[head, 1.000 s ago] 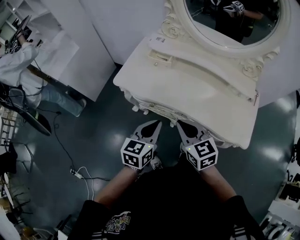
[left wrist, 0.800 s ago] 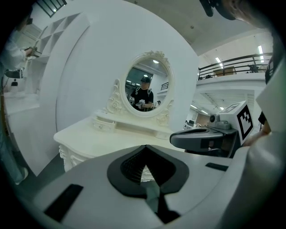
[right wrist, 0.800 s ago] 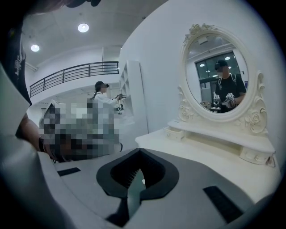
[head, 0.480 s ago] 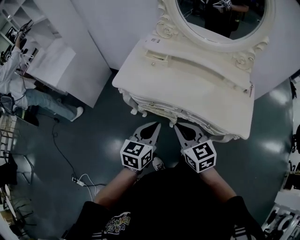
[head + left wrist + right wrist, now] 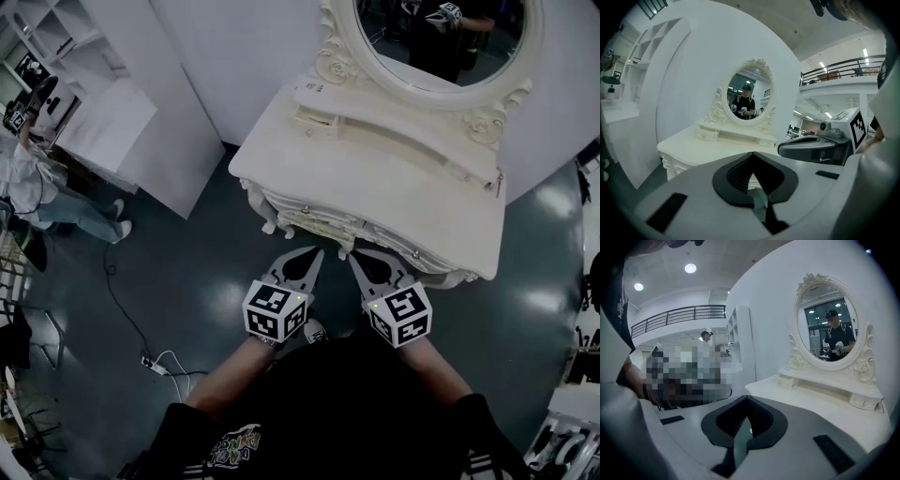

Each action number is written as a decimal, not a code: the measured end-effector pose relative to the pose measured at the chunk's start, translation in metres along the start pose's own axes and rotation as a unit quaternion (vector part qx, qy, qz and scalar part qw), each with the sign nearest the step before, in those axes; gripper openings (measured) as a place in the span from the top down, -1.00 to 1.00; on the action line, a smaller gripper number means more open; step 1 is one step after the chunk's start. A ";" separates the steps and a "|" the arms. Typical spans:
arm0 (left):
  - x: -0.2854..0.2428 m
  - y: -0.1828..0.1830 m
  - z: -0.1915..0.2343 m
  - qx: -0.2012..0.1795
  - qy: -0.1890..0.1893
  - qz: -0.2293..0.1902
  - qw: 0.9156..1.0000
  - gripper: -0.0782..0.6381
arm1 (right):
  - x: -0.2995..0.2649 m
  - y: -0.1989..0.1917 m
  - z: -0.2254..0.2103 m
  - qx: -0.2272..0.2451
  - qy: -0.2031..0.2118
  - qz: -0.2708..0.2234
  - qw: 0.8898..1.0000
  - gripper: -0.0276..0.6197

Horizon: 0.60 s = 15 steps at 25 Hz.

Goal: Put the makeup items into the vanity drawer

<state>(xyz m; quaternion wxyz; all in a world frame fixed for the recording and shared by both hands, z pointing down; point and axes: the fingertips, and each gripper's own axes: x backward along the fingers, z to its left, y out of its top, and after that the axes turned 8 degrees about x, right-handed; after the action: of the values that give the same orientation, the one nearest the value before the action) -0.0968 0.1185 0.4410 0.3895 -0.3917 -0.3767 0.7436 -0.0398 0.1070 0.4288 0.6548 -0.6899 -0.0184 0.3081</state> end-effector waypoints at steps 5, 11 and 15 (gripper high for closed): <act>0.005 -0.004 -0.002 0.001 0.000 0.000 1.000 0.78 | 0.003 -0.001 0.006 0.001 0.000 -0.001 1.000 0.82; 0.005 -0.009 -0.009 0.000 -0.004 0.001 1.000 0.78 | 0.010 -0.006 0.007 -0.003 -0.003 -0.002 1.000 0.82; 0.004 -0.010 -0.011 0.000 -0.006 0.003 1.000 0.78 | 0.012 -0.007 0.008 -0.005 -0.004 0.000 1.000 0.82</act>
<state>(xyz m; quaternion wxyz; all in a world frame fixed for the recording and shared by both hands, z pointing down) -0.0858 0.1291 0.4439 0.3851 -0.3885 -0.3777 0.7471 -0.0306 0.1200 0.4311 0.6513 -0.6922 -0.0226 0.3101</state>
